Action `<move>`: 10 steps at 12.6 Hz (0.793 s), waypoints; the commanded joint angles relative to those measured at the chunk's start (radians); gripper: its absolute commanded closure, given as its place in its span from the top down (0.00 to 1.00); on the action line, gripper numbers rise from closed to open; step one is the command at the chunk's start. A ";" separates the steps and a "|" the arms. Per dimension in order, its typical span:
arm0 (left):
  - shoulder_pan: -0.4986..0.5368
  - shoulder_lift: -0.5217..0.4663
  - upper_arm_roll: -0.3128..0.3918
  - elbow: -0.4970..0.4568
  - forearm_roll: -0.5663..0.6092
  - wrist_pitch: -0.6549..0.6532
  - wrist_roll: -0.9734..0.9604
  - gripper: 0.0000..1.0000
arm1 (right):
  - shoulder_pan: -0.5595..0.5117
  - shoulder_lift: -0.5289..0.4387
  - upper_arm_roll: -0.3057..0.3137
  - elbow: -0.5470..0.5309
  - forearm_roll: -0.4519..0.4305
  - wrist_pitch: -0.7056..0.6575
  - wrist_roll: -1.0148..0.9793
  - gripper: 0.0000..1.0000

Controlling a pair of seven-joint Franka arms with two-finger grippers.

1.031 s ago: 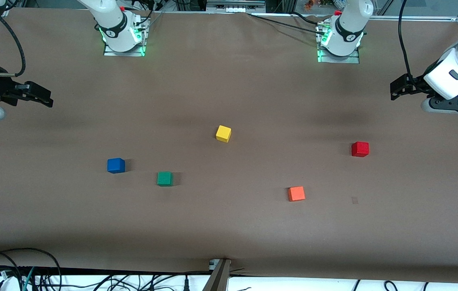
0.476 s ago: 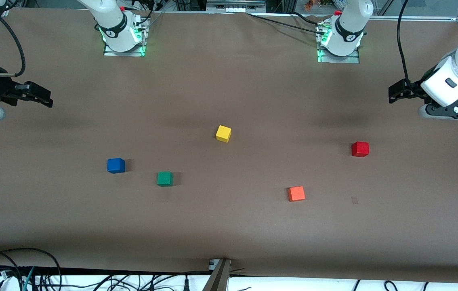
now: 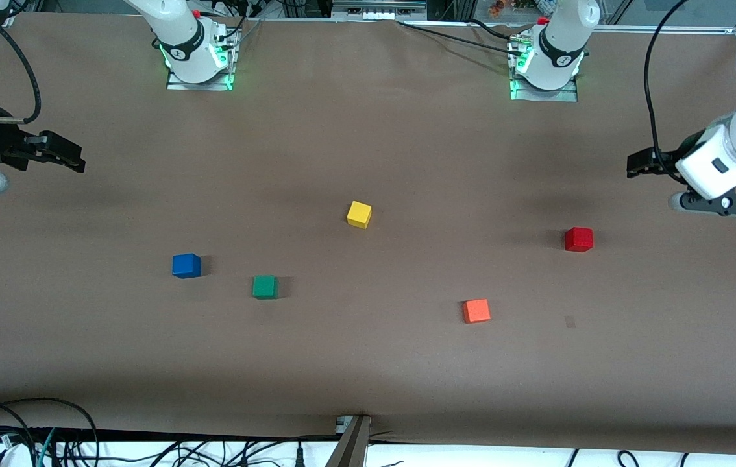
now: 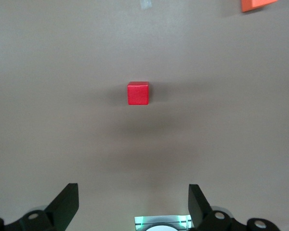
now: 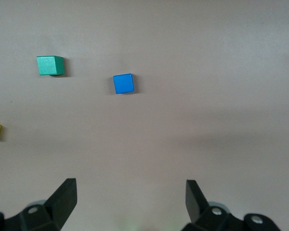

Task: Pass red block to right arm, stack on blue
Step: 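Move the left gripper down over the red cube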

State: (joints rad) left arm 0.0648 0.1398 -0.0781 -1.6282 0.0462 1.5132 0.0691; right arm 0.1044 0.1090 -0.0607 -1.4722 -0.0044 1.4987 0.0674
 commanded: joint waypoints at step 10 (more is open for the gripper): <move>0.032 0.115 -0.008 -0.369 0.001 0.625 0.061 1.00 | -0.005 -0.008 0.004 -0.007 -0.006 0.009 -0.005 1.00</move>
State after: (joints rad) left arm 0.0869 0.2401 -0.0815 -1.9537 0.0462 2.0573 0.1052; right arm 0.1042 0.1092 -0.0613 -1.4722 -0.0044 1.5015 0.0674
